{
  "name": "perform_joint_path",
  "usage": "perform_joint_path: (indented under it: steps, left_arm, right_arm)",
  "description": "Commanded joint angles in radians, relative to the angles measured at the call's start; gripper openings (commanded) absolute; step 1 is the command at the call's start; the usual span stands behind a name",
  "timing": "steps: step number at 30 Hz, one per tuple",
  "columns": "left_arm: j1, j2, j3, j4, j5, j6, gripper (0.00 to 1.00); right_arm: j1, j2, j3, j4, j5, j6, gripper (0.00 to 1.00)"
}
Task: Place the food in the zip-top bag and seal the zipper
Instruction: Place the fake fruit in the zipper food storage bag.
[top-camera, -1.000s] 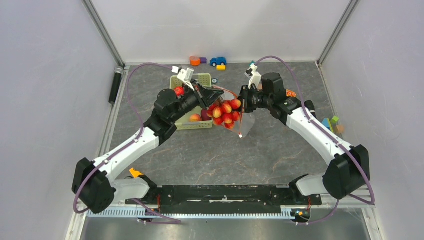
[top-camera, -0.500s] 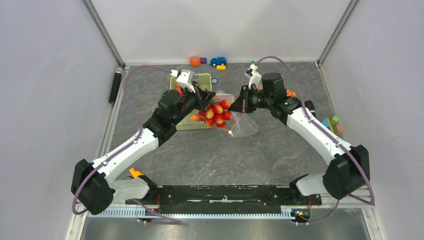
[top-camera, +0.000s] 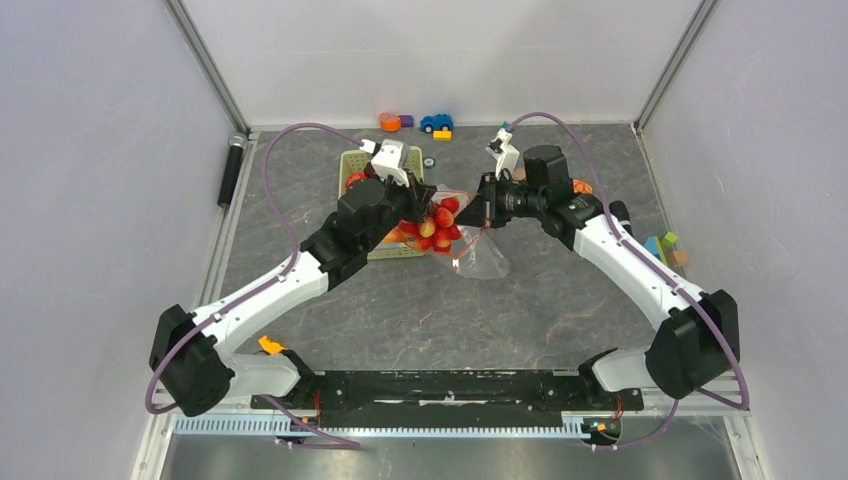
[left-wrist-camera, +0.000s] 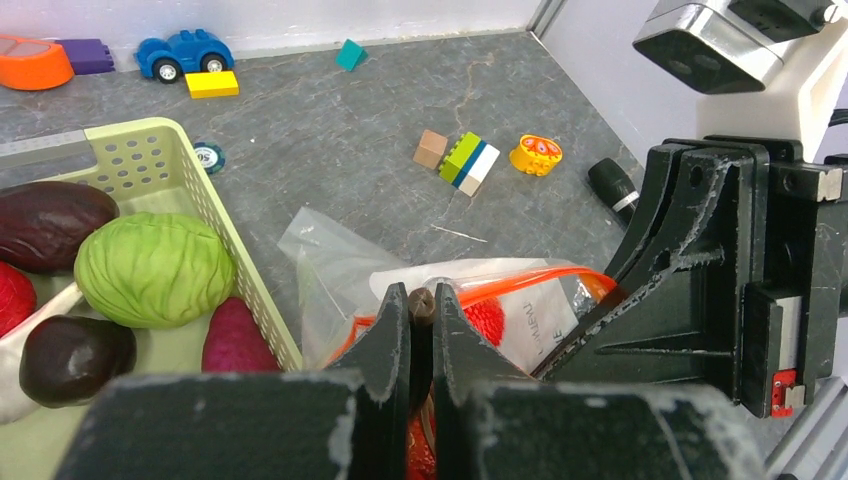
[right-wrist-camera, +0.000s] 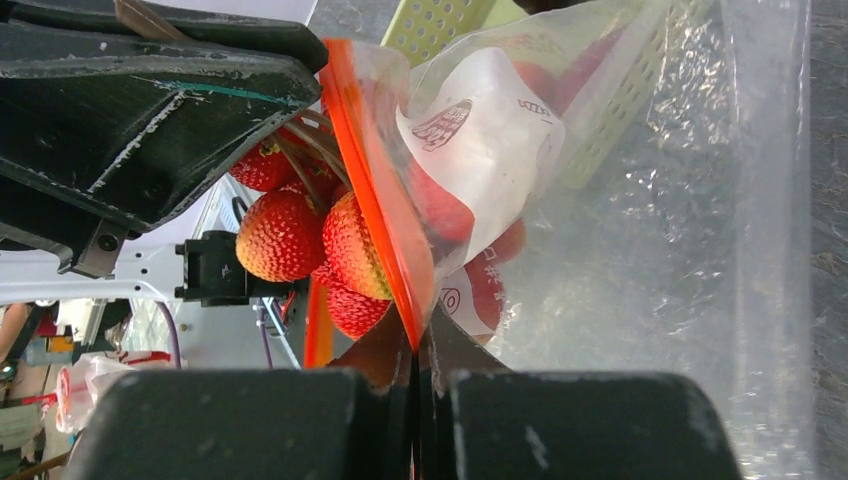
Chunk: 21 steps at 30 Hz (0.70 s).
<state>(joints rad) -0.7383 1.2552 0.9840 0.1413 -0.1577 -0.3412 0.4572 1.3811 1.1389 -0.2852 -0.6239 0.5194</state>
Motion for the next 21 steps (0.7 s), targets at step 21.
perform_joint_path:
  steps: [21]
  left_arm:
    - [-0.079,0.009,-0.101,0.295,-0.097,-0.201,0.02]
  right_arm:
    - [-0.004,-0.024,-0.084,0.265,-0.106,0.176,0.00]
